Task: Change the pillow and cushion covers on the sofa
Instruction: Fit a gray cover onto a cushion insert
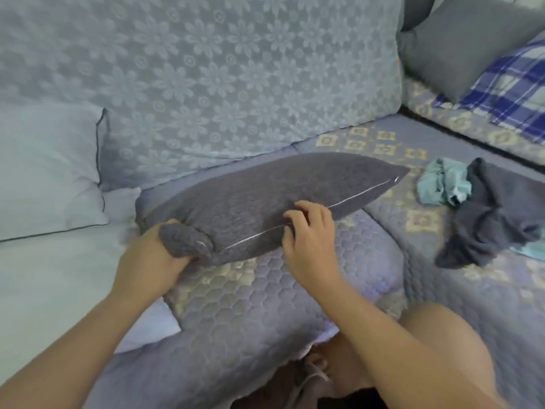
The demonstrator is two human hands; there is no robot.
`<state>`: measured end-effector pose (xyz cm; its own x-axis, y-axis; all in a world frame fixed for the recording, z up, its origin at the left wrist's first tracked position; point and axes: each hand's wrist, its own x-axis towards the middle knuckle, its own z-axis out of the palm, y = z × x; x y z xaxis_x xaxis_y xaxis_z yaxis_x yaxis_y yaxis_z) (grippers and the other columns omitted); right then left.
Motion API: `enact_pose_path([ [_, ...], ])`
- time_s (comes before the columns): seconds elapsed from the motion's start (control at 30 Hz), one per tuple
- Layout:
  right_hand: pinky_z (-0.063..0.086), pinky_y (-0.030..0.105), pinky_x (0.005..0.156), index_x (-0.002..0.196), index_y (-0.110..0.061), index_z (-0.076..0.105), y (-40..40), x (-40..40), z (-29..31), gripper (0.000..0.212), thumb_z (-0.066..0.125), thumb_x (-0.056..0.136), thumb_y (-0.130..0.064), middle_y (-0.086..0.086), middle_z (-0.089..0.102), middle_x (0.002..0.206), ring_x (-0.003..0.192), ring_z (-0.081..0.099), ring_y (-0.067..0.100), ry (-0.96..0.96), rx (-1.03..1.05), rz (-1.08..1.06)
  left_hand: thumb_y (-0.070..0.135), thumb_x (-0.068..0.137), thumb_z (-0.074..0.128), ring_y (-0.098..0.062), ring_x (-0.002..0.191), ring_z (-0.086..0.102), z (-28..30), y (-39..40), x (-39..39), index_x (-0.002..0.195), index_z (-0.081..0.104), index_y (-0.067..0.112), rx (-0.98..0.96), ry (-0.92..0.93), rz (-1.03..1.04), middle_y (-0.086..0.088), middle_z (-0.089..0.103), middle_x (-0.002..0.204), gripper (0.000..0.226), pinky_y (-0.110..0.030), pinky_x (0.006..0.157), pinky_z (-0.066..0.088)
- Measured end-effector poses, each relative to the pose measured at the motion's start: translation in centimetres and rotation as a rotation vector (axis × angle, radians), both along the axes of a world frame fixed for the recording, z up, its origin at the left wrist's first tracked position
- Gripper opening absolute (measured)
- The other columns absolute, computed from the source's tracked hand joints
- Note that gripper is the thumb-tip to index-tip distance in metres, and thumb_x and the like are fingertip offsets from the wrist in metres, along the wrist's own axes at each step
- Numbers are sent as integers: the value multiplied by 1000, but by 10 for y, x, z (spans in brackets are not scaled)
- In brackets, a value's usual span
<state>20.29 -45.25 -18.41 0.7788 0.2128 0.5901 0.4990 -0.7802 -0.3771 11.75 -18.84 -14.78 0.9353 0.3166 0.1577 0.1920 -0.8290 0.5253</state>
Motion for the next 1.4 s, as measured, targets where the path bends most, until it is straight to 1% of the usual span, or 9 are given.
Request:
enact_pose_path([
  [0.17,35,47,105,134,-4,52,-89,49,2,43,58,92,-6,23,43,140,125,42,43,221,418,-395,33,83,77,-28,80,62,10,-2,15,85,62,26,-10,-4,56,9,59,76,17,-35,65,40],
  [0.33,44,47,107,154,-21,30,-149,96,4,54,46,103,-29,7,40,152,130,49,27,528,596,-299,47,77,76,-27,79,65,12,7,16,88,63,32,-6,69,36,1,70,85,23,-41,70,53],
  [0.47,61,50,71,131,-17,43,-156,118,16,36,56,100,-31,5,57,115,85,69,25,447,895,-317,58,64,65,-19,75,64,11,9,19,78,59,35,-19,91,0,9,67,79,28,-41,69,53],
  [0.6,62,50,64,89,-33,49,-160,147,1,17,64,88,-40,9,61,98,84,72,32,405,895,-404,33,69,83,-15,77,66,13,11,23,76,64,30,-65,129,-114,10,68,78,20,-37,67,51],
  [0.77,54,49,78,75,-23,50,-151,139,14,22,55,95,-33,-2,54,71,80,61,31,416,731,-516,3,87,55,-15,88,61,64,-20,31,83,61,30,389,922,-416,6,61,98,28,-29,78,50],
  [0.87,40,34,69,86,-10,55,-152,129,17,15,52,98,-18,6,58,81,83,57,28,444,669,-518,19,96,53,-20,97,64,79,-91,75,92,64,26,443,598,-368,3,69,104,14,-34,90,52],
  [1.0,59,48,65,82,-31,49,-165,131,-4,14,56,86,-20,3,65,76,68,69,26,476,747,-466,26,101,53,-17,110,60,74,-223,160,120,64,24,129,100,-550,3,65,121,22,-35,97,48],
  [1.23,47,38,68,96,-24,53,-178,146,-23,4,57,95,-25,1,67,92,83,62,24,421,581,-419,32,105,43,-31,123,55,31,-335,280,134,56,14,404,130,-825,-10,61,135,36,-46,101,44],
  [1.4,28,30,49,111,-24,62,-178,159,-12,21,43,100,-25,2,61,78,63,49,17,408,486,-469,47,105,45,-25,95,60,22,-354,323,91,66,25,357,284,-808,0,66,95,33,-39,82,44],
])
